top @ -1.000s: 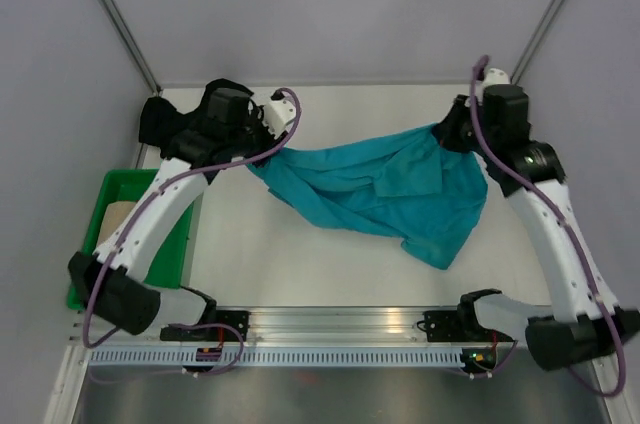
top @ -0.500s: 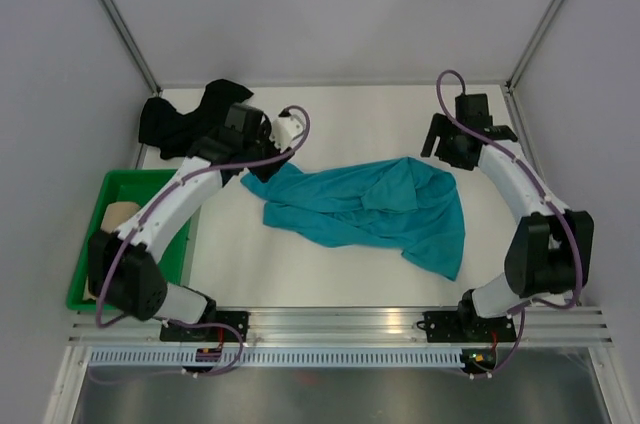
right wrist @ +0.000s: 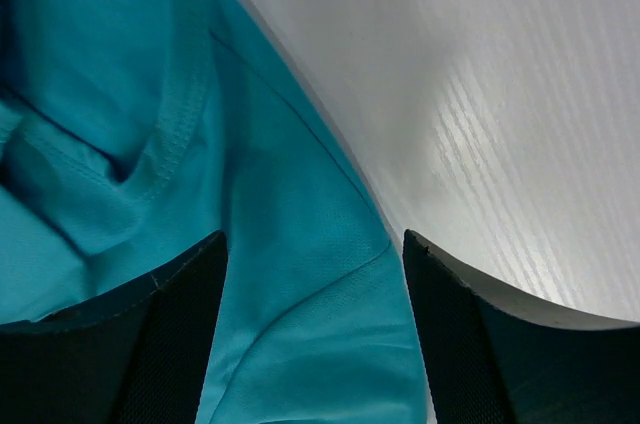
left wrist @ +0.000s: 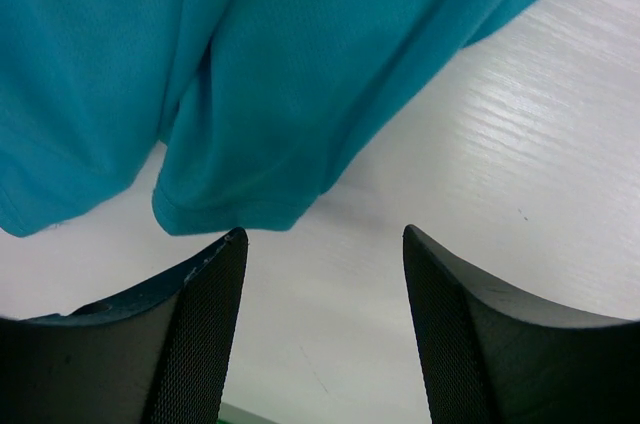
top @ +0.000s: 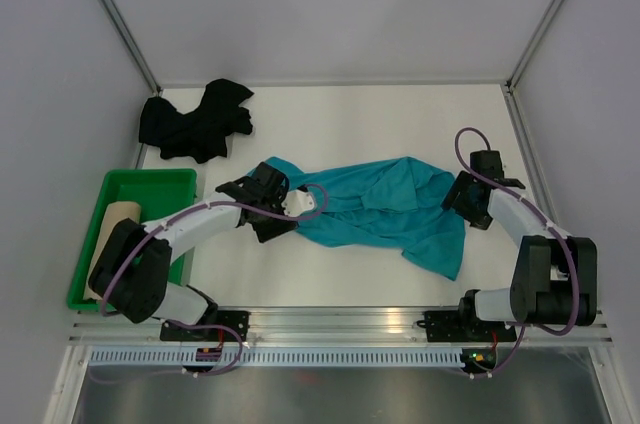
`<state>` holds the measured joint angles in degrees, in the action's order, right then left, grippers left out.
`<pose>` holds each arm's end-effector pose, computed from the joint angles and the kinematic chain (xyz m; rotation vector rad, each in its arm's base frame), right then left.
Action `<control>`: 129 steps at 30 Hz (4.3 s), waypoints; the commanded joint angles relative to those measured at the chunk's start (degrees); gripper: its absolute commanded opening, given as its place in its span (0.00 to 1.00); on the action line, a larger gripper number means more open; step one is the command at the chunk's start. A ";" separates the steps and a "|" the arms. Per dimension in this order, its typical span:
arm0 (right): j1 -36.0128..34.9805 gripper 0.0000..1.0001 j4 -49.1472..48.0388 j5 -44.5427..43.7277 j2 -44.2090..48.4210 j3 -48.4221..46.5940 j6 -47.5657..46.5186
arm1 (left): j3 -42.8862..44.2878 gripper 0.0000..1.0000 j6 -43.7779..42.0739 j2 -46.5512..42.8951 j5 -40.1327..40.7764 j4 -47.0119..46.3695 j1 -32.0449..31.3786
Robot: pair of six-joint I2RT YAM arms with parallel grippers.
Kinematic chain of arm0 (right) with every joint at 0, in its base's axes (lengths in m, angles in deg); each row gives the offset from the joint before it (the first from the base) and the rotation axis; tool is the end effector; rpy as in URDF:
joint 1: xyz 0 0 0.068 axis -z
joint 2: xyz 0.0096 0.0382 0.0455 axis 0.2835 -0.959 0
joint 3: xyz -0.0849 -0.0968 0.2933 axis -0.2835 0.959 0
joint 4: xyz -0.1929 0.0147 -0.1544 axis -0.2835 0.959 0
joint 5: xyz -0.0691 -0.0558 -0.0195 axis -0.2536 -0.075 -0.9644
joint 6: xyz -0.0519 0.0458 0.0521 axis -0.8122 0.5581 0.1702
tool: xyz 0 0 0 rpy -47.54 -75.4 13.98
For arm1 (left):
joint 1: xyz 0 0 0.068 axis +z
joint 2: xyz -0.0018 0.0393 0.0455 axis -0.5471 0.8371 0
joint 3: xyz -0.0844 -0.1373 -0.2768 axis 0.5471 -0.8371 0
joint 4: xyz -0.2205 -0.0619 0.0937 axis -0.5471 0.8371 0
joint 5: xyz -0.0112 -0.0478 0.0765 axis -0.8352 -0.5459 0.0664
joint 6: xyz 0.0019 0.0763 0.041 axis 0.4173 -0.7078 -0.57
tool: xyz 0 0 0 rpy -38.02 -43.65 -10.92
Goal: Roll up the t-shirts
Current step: Flatten the tshirt
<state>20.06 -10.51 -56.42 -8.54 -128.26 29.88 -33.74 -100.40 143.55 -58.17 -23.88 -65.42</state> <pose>0.2418 -0.0238 0.2031 0.7859 2.5765 -0.0184 0.2124 -0.1388 0.2008 1.6012 2.2254 -0.0412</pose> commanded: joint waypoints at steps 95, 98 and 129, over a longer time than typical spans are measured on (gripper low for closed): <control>1.33 0.00 -13.12 16.51 2.06 1.06 3.71 | -2.16 0.23 -9.90 3.15 1.16 -13.91 20.21; 1.24 0.00 -12.42 16.41 1.09 -1.58 2.91 | -2.16 0.37 -10.87 -0.19 0.37 -10.41 20.21; -8.95 0.60 -2.47 8.51 11.65 7.02 6.69 | -7.43 0.52 -13.86 -2.58 0.46 -16.54 18.10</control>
<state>12.57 -11.23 -47.50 3.51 -124.98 33.33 -40.39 -112.88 140.79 -58.21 -33.89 -47.17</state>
